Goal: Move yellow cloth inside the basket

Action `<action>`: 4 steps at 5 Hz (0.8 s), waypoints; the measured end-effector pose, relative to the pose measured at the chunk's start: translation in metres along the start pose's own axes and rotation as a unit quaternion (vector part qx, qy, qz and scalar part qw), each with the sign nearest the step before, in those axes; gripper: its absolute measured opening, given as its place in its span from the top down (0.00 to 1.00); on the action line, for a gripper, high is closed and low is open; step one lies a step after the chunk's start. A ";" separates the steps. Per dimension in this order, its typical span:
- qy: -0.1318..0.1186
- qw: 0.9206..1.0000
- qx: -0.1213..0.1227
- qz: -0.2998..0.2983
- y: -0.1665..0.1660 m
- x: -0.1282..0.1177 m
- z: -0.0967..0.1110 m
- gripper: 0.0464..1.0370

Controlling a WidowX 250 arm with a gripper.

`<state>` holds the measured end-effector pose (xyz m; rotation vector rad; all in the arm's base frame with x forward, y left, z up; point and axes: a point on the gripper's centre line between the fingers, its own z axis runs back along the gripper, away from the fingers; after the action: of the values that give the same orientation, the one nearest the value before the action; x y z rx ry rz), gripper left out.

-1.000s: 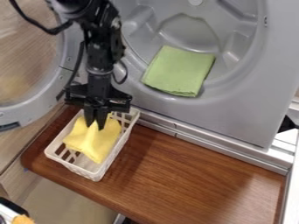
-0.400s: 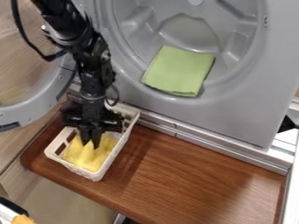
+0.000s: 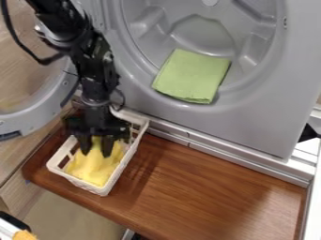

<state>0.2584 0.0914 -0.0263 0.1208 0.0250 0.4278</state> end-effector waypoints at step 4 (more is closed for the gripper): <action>-0.052 0.999 0.001 -0.015 -0.042 -0.002 0.082 0.04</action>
<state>0.2784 0.0433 0.0503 0.1448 -0.0744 0.3909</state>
